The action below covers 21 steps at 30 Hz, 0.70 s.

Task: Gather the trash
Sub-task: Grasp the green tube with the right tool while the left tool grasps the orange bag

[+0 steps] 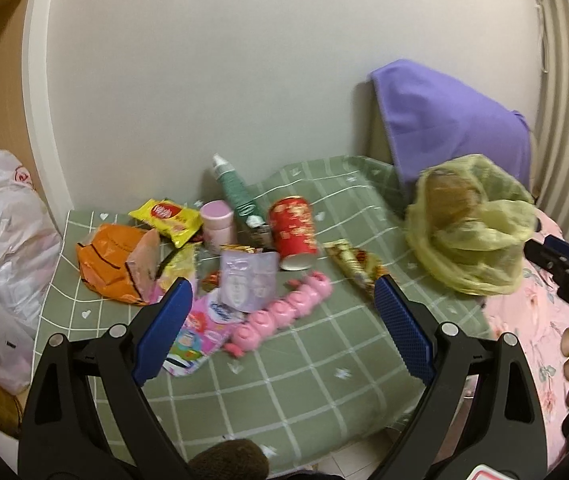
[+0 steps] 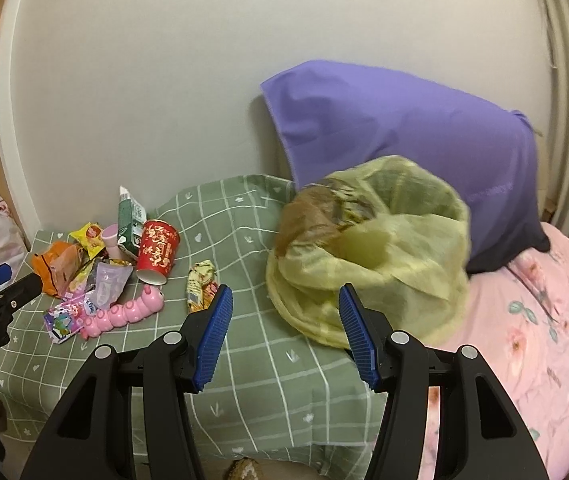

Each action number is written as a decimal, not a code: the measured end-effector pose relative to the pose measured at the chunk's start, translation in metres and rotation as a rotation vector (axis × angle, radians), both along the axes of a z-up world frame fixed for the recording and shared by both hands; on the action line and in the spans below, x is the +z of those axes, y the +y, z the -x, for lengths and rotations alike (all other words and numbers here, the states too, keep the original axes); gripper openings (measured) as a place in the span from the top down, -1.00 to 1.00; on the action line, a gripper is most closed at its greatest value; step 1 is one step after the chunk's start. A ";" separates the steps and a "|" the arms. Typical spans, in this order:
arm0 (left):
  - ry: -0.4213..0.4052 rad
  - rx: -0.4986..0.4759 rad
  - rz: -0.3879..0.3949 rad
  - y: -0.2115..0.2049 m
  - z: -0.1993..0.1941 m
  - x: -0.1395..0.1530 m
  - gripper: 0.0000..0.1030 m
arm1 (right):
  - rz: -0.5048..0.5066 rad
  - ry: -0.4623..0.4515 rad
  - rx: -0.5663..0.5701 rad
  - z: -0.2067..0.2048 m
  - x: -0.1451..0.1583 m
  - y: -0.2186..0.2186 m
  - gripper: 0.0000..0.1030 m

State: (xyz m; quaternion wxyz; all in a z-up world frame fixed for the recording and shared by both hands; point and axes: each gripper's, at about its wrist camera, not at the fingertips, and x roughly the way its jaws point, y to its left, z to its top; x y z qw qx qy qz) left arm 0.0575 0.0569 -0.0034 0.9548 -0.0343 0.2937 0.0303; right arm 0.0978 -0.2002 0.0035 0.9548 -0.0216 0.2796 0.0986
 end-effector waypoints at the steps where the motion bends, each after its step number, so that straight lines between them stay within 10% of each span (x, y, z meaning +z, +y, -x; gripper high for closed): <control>1: 0.010 0.008 0.013 0.009 -0.008 -0.003 -0.70 | 0.000 0.010 0.016 -0.009 -0.001 0.005 -0.02; 21: 0.164 0.305 0.121 0.173 -0.097 -0.047 -0.81 | -0.014 0.130 0.385 -0.178 -0.024 0.196 -0.02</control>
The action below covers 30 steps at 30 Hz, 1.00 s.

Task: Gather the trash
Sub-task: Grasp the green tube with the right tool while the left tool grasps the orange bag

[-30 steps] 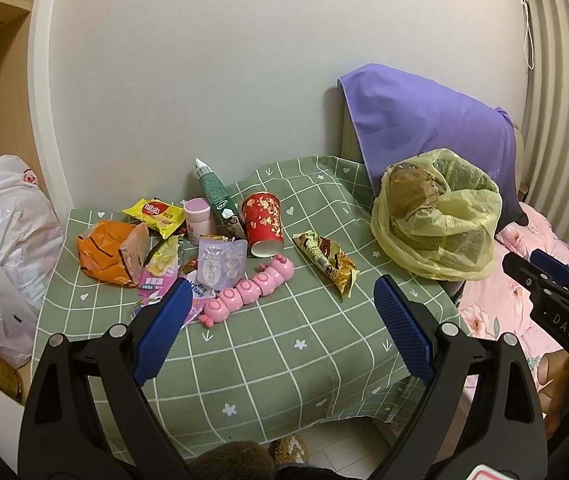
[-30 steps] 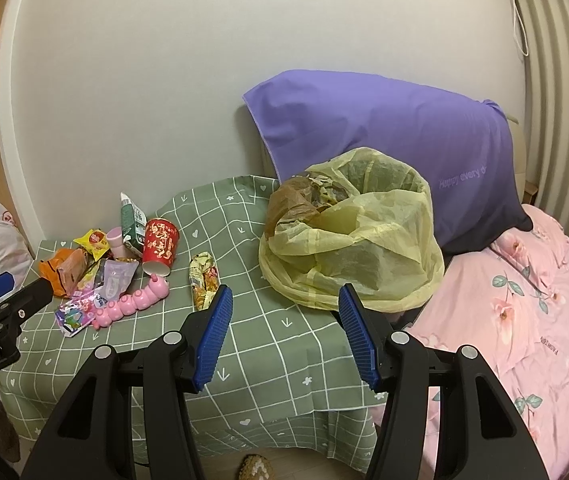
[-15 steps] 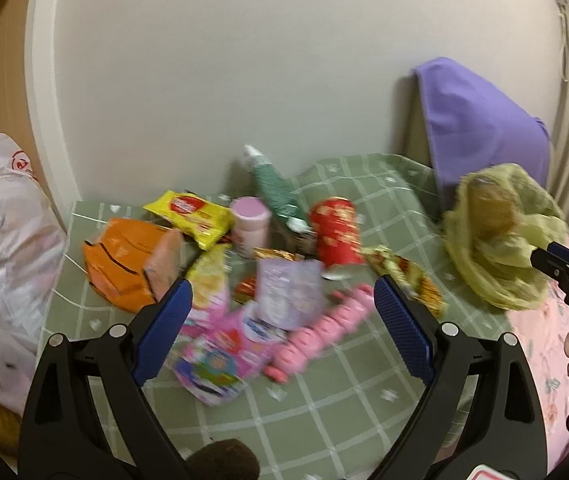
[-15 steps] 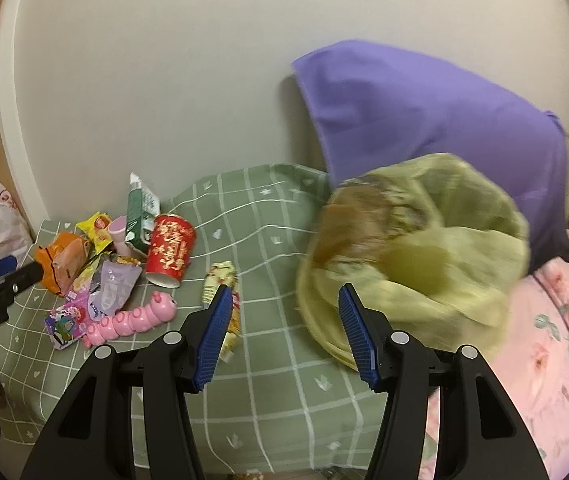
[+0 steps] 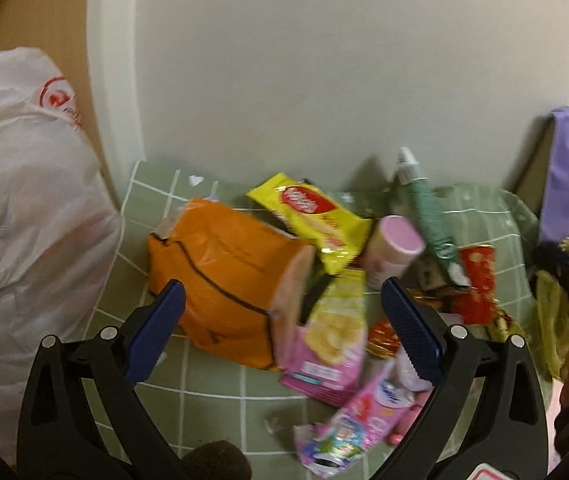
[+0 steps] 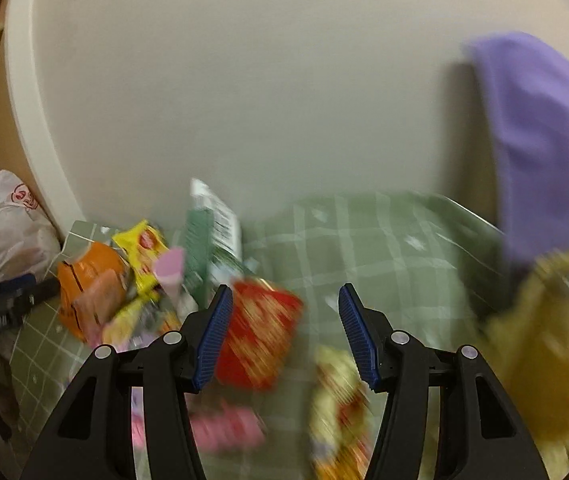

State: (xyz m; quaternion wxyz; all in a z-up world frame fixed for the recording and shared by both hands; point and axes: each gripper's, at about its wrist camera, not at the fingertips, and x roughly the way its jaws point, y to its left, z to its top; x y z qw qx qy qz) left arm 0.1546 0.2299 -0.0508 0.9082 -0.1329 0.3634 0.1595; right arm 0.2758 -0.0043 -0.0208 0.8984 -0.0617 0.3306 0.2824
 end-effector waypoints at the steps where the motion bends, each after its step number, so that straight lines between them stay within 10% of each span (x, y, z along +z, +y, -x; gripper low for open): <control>1: 0.006 0.007 -0.007 0.002 0.000 -0.002 -0.81 | -0.001 0.010 0.022 -0.008 0.000 0.016 -0.02; 13: 0.060 0.048 -0.001 0.030 -0.012 -0.022 -0.81 | 0.162 0.075 0.117 -0.082 -0.032 0.155 -0.01; 16: 0.066 0.065 0.049 0.034 -0.010 -0.027 -0.79 | 0.201 0.098 0.142 -0.091 -0.037 0.160 0.32; 25: 0.076 0.144 0.232 0.059 -0.019 -0.045 -0.65 | 0.125 0.101 0.157 -0.081 0.000 0.077 0.43; 30: 0.062 0.192 0.205 0.072 -0.035 -0.044 -0.55 | 0.016 0.093 0.089 -0.081 0.023 0.030 0.43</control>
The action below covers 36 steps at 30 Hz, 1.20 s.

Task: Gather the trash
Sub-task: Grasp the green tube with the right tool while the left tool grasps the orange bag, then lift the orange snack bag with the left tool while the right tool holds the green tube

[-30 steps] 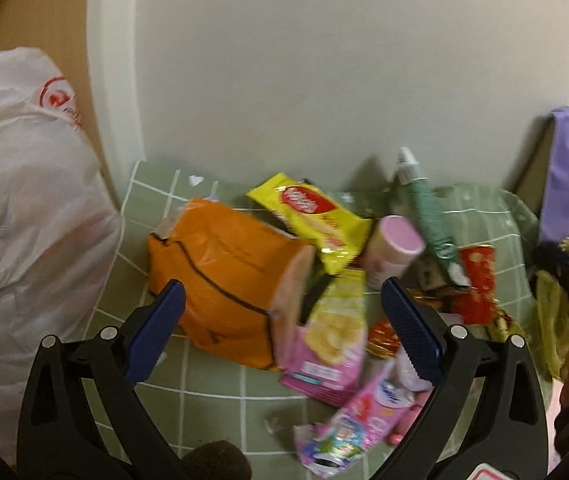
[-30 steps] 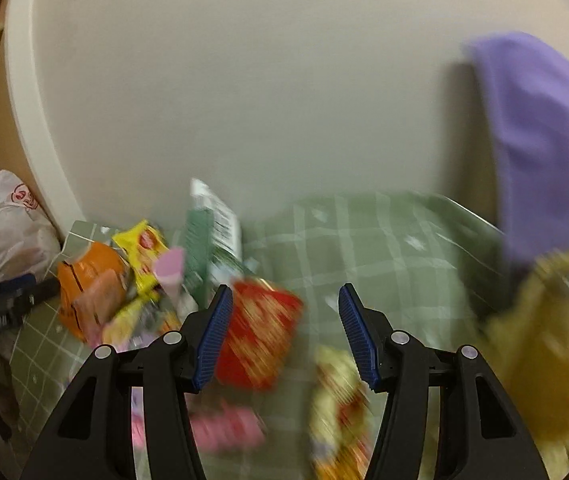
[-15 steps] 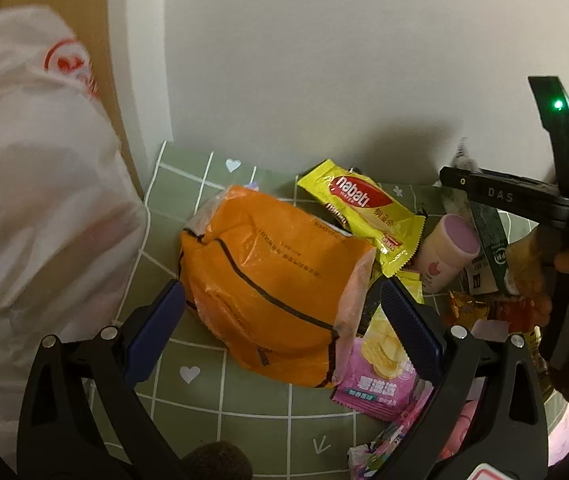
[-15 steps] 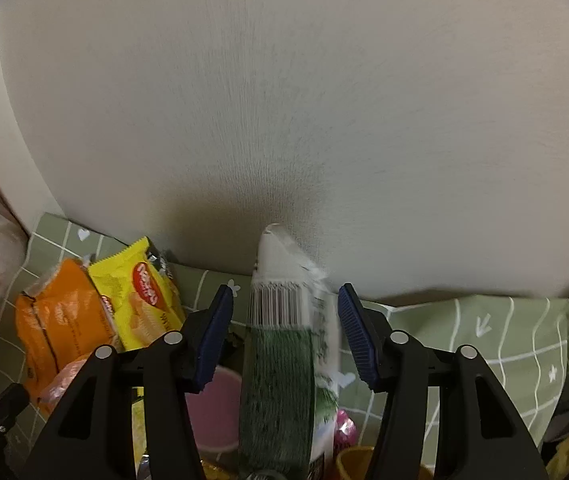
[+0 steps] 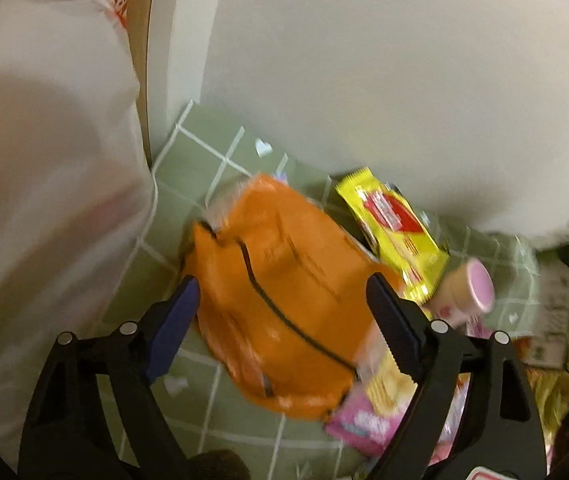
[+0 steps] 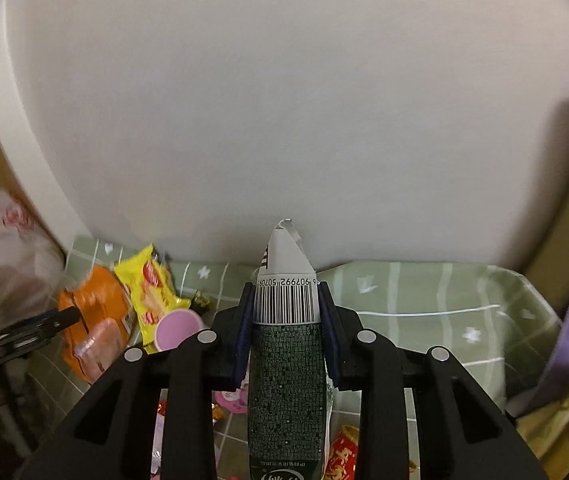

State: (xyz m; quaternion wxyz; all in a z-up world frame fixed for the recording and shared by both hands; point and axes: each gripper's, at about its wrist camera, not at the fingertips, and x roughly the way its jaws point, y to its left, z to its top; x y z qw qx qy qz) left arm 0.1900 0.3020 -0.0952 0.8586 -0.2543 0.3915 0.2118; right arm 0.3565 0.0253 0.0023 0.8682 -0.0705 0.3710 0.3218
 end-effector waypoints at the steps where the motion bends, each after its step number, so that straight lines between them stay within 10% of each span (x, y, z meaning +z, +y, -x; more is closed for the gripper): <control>1: 0.008 0.006 -0.008 0.002 -0.004 -0.002 -0.50 | -0.011 -0.012 -0.019 0.000 0.007 -0.009 0.43; 8: 0.109 0.030 0.006 0.007 -0.010 -0.030 -0.11 | -0.031 -0.062 -0.084 0.000 0.026 -0.042 0.43; 13: 0.036 -0.023 0.058 0.006 -0.015 -0.019 0.73 | -0.072 -0.058 -0.116 0.003 0.029 -0.062 0.43; 36: -0.283 -0.230 -0.232 -0.070 -0.016 0.148 0.99 | -0.115 -0.073 -0.157 0.013 0.057 -0.088 0.43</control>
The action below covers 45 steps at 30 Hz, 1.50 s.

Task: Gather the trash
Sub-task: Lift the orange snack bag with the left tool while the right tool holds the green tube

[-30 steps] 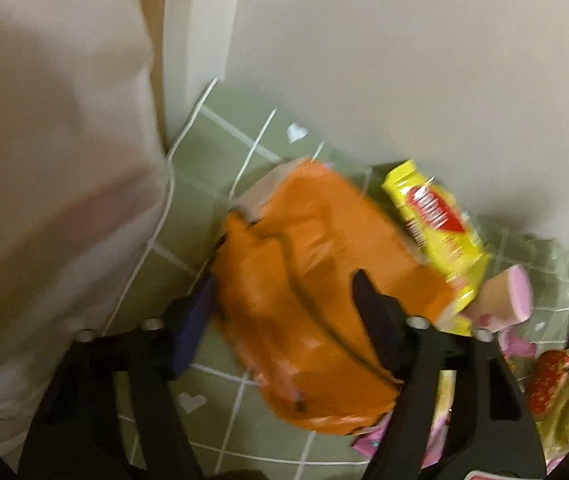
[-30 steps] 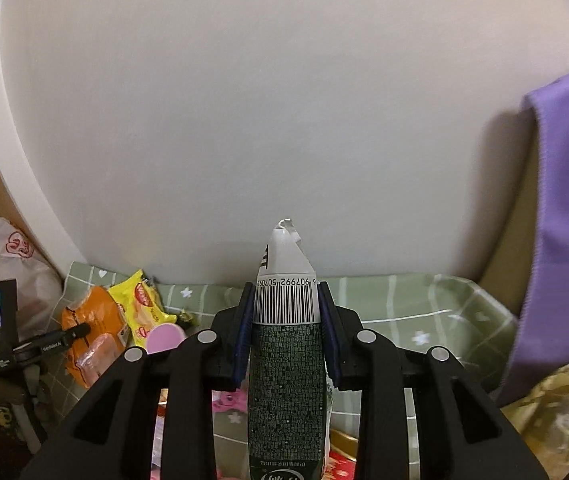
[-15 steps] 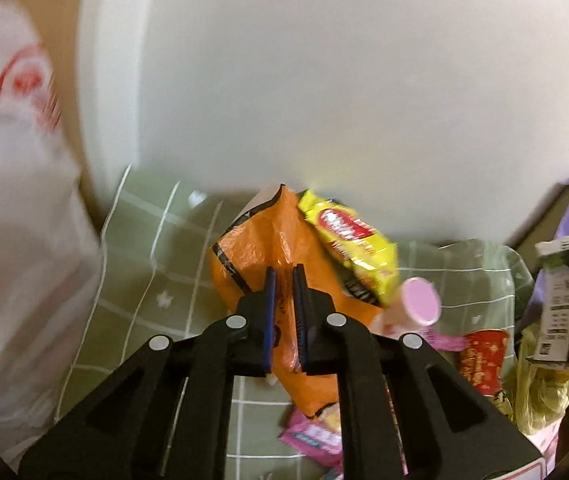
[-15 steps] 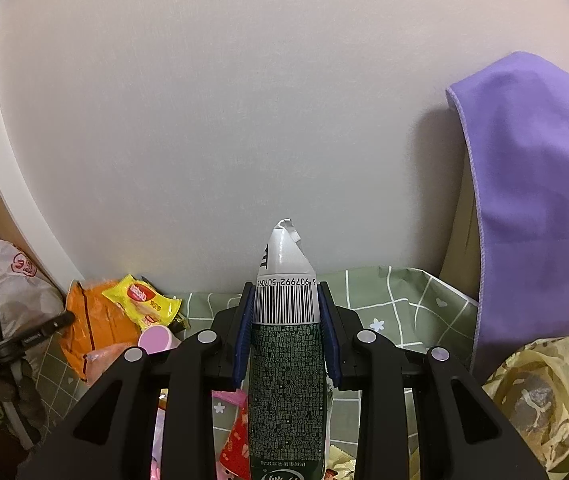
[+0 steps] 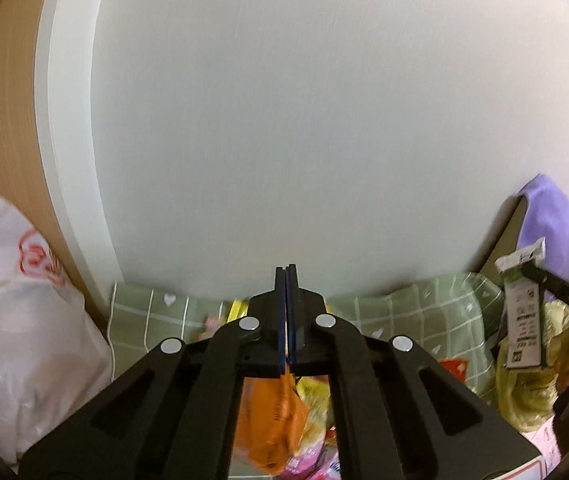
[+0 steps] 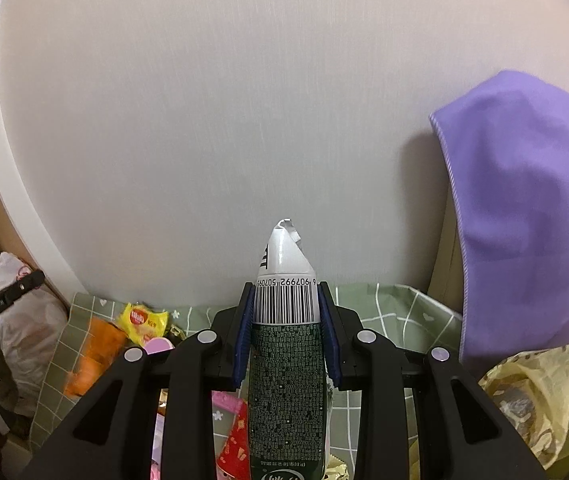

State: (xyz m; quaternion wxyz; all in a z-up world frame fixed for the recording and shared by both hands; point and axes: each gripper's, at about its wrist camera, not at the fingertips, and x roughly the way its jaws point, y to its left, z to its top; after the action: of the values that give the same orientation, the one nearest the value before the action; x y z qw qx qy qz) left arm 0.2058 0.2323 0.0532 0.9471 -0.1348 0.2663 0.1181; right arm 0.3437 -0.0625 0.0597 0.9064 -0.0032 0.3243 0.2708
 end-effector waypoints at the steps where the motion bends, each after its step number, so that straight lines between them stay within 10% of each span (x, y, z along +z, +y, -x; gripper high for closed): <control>1: -0.010 -0.004 -0.001 0.001 0.001 0.004 0.99 | -0.002 -0.007 -0.001 0.002 0.003 -0.001 0.43; 8: -0.049 -0.049 0.034 0.019 0.009 0.003 0.91 | -0.025 -0.048 -0.005 0.020 0.013 -0.009 0.43; 13: -0.016 0.018 0.107 0.033 0.025 -0.049 0.12 | 0.023 -0.036 -0.006 0.033 0.002 -0.013 0.43; 24: 0.159 0.238 0.304 0.033 0.079 -0.142 -0.08 | 0.030 0.028 0.023 0.042 -0.029 -0.013 0.43; 29: 0.226 0.392 0.273 0.026 0.075 -0.155 -0.08 | 0.023 0.045 0.029 0.044 -0.036 -0.013 0.43; 36: 0.300 0.360 0.336 0.025 0.069 -0.169 -0.08 | 0.025 0.058 0.025 0.046 -0.041 -0.021 0.43; 39: 0.321 0.349 0.313 0.029 0.059 -0.168 0.57 | 0.023 0.056 0.025 0.049 -0.041 -0.022 0.43; 45: 0.208 0.305 0.181 0.017 0.066 -0.111 0.77 | 0.022 0.011 0.039 0.061 -0.029 -0.031 0.43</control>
State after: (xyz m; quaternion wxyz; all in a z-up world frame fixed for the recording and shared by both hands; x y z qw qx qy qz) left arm 0.1403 0.2489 -0.0582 0.8697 -0.2453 0.3486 0.2490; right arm 0.2826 -0.0931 0.0306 0.8990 -0.0181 0.3324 0.2846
